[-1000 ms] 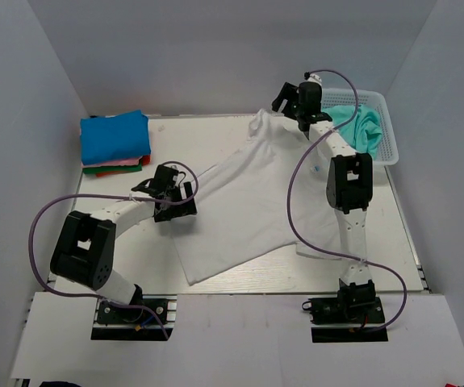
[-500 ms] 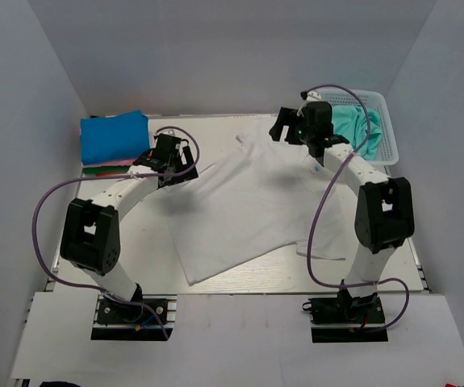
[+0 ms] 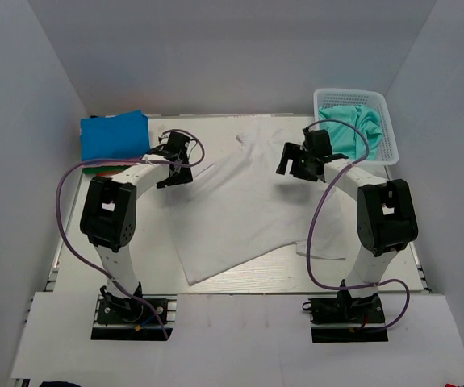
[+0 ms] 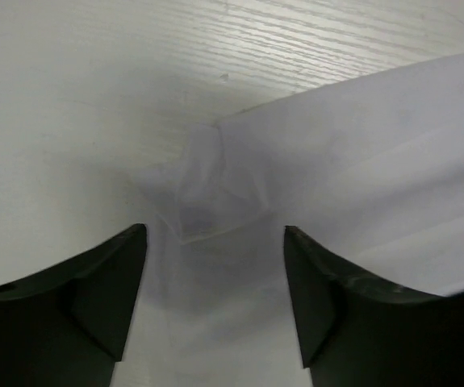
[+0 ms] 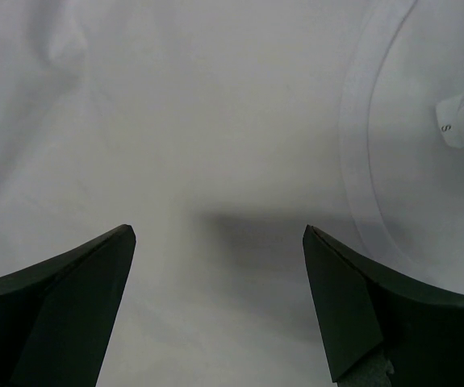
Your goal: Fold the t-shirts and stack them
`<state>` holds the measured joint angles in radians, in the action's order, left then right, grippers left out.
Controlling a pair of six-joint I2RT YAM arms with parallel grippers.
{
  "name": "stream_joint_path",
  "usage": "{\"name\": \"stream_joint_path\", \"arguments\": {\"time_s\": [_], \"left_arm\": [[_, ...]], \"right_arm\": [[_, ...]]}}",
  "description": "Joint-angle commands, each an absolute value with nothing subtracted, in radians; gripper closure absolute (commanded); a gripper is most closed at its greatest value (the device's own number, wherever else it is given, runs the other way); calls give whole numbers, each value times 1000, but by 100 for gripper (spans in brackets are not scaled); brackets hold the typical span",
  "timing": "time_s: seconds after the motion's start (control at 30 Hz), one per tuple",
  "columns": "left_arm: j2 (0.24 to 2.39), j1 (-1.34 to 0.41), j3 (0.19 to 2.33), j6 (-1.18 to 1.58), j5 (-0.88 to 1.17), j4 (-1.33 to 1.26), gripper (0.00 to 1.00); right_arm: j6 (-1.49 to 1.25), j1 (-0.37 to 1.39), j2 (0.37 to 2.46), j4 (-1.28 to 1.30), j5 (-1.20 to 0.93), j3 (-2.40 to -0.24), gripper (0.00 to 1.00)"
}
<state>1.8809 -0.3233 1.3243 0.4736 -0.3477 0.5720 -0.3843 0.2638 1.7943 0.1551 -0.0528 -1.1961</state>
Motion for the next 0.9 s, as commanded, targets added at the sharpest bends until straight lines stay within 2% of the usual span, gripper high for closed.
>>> {"name": "stream_joint_path", "arguments": {"time_s": [0.0,0.1,0.27,0.3,0.37,0.4,0.67,0.77,0.8,0.83,0.87], "left_arm": [[1890,-322,1365,465,-420,598,27],[1940,-313,1396,477,-459,632,44],[1997,-313,1446,477,-488,664,63],[1997,-304,1460,477,-506,675,76],[2006,-304,1479,489,-515,675,89],[2006,-304,1479,489,-515,675,100],[2065,-275,1666,417,-592,673,100],[2134,-238,1779,414,-638,745,81],[2169,-215,1843,423,-638,809,66],[2186,-215,1879,445,-638,849,59],[2203,-200,1916,493,-638,897,48]], "right_arm": [[-390,262,1770,167,-58,-1151,10],[-387,259,1781,179,-52,-1140,10],[-385,259,1786,207,-38,-1135,10],[-382,256,1787,213,-32,-1138,10],[-377,256,1789,221,-20,-1137,10],[-380,256,1789,222,-23,-1137,10],[-376,258,1787,232,-17,-1123,10],[-370,258,1776,242,-3,-1132,10],[-370,258,1775,242,-5,-1135,10],[-365,259,1772,244,20,-1149,10],[-364,259,1772,247,32,-1158,10]]}}
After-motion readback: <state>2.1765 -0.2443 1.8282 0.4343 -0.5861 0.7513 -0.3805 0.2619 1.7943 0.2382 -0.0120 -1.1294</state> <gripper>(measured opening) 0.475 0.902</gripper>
